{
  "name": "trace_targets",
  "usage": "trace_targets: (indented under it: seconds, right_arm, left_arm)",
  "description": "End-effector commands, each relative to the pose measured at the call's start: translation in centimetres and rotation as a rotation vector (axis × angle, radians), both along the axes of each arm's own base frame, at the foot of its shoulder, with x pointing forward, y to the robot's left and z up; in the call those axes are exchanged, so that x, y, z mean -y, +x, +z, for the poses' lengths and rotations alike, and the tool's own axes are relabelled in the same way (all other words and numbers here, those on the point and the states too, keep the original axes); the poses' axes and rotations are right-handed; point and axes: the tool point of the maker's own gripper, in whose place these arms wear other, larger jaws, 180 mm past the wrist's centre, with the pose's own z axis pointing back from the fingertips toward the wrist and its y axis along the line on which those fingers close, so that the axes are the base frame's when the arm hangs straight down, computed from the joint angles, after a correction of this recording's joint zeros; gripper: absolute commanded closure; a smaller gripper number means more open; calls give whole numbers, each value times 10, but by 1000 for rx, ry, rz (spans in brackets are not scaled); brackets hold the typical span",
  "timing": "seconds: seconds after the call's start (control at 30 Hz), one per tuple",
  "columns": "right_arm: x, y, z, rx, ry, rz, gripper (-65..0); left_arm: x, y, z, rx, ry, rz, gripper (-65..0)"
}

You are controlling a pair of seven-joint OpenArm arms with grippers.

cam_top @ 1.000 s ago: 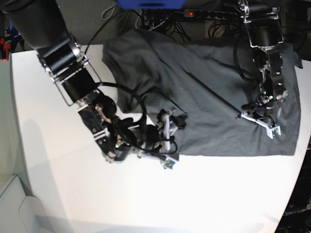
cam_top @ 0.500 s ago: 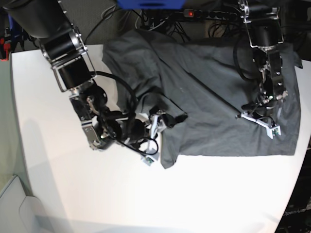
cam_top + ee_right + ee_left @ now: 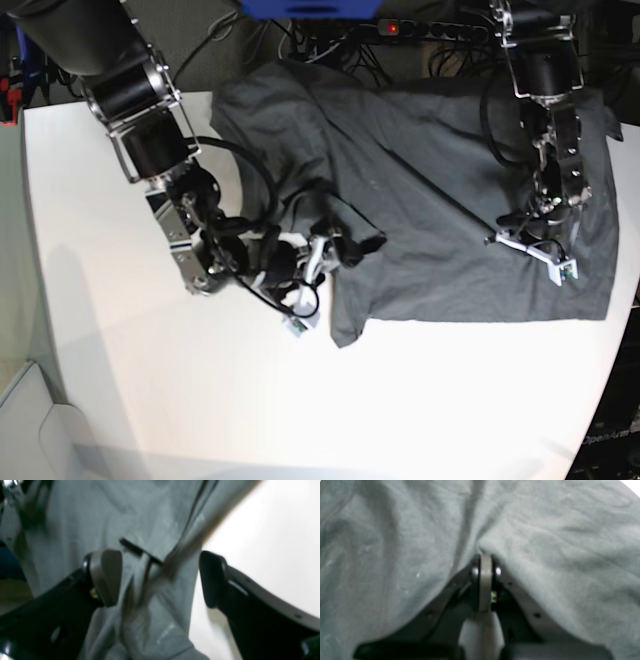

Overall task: Layout the t-shirt on the table in an organized manner, then fold the t-shirt properly
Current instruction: 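Grasp the grey t-shirt hem with the right gripper and drag it outward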

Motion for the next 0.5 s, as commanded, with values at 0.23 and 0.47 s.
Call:
trace_targets:
  seconds: [0.23,0.47]
  right_arm:
    - [-25,12,28,54,77,11,-394]
    - [-35,11,32,56,95,17,-317]
  left_arm:
    - [-2,0,1,-11,-3,2,-1]
    - [-3,0,1,-13,0,2,-1]
